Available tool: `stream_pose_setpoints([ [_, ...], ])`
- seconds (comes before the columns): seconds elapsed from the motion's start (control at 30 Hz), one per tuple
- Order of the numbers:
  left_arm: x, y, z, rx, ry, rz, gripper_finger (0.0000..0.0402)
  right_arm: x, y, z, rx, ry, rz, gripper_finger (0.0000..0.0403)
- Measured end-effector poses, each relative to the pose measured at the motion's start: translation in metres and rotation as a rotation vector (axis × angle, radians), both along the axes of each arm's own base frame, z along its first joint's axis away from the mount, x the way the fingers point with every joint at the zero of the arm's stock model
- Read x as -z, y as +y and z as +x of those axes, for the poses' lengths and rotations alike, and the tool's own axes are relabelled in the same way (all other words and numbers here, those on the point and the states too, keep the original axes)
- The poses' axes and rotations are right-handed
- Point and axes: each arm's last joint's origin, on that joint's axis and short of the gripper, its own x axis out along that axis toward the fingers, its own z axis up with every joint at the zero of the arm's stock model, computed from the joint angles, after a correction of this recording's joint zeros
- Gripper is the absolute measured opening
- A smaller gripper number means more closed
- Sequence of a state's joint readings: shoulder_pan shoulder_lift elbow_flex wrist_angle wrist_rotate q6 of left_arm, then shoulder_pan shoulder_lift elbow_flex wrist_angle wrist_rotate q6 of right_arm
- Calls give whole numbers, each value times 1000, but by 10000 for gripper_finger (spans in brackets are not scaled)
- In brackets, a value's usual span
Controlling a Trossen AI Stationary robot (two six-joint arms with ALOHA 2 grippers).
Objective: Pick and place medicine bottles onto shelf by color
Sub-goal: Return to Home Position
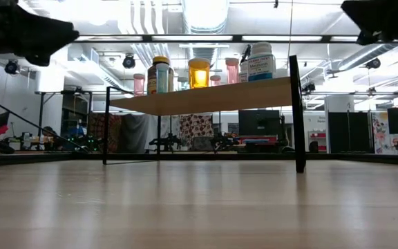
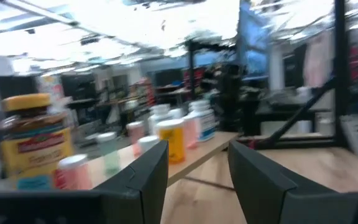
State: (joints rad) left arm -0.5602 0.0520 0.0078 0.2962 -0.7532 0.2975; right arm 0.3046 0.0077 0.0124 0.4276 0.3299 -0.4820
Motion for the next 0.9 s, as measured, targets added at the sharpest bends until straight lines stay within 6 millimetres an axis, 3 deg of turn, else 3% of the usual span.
stream_pose_setpoints([
  [0.2, 2, 0, 1, -40, 23, 1, 150, 4, -3, 4, 65, 35, 236, 8],
  [0.37, 2, 0, 1, -39, 21, 0, 150, 6, -3, 4, -132, -21, 763, 9],
  [0.5, 2, 0, 1, -39, 21, 0, 150, 6, -3, 4, -235, -60, 1014, 9],
  [0.9, 3, 0, 1, -37, 25, 3, 150, 5, -7, 1, -249, -109, 1067, 9],
])
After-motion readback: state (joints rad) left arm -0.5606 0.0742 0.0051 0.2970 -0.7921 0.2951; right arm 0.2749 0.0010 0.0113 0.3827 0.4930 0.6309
